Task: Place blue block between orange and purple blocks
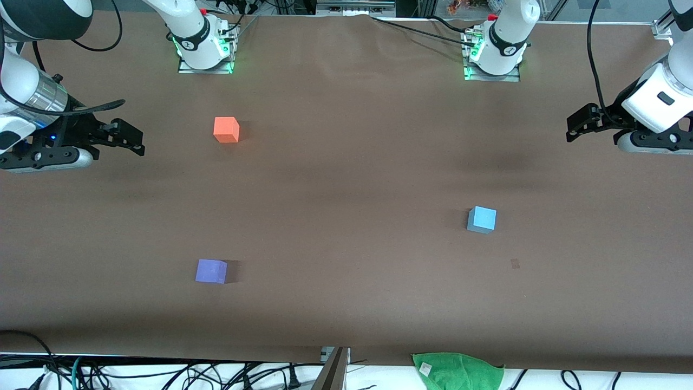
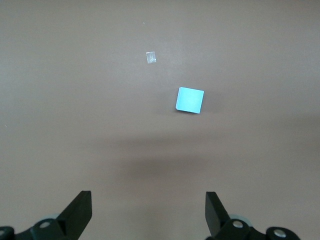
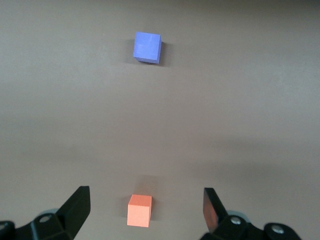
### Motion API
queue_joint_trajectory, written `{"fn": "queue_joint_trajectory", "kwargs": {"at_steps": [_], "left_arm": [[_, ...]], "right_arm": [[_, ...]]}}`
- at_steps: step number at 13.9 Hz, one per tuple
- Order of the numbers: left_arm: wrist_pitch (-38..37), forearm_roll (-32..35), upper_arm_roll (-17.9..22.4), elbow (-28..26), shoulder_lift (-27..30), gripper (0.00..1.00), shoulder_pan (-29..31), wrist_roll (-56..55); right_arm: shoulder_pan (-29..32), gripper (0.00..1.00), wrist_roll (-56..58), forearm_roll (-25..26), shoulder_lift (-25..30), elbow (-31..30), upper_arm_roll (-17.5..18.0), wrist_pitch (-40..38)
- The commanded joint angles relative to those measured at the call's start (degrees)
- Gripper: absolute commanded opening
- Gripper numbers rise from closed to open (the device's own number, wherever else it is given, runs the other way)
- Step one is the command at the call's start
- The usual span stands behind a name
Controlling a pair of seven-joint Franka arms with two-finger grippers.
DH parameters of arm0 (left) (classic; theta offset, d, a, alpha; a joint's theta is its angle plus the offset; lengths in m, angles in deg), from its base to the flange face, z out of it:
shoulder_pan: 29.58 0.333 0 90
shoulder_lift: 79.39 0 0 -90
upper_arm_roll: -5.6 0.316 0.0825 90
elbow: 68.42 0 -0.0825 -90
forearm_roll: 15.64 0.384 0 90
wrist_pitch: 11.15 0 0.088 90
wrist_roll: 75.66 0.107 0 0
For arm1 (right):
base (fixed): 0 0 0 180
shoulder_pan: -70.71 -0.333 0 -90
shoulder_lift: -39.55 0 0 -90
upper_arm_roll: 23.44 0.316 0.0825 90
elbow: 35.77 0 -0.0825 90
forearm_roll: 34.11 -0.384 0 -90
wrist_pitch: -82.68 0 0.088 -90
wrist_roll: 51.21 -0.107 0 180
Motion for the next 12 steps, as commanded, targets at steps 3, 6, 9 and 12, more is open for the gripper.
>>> {"fn": "queue_joint_trajectory", "kwargs": {"at_steps": [3,6,9,12], "left_arm": [[-0.7,-0.6,-0.4,-0.3,0.7,1.0,0.3,0.7],[-0.6,-0.6,-0.4,0.2,0.1,1.0,0.3,0.7],[-1.6,-0.6,-0.2,1.1,-0.4,1.0,0.3,0.4],[-1.9,-0.6,-0.4,1.4,-0.9,1.0,0.3,0.3]], "right_arm": [[0.1,1.0,0.8,-0.8,0.5,-0.4,0.1,0.1],[0.1,1.0,0.8,-0.8,0.5,-0.4,0.1,0.0],[0.1,1.0,0.9,-0.8,0.5,-0.4,0.0,0.0],[0.1,1.0,0.9,-0.8,0.5,-0.4,0.0,0.0]]}}
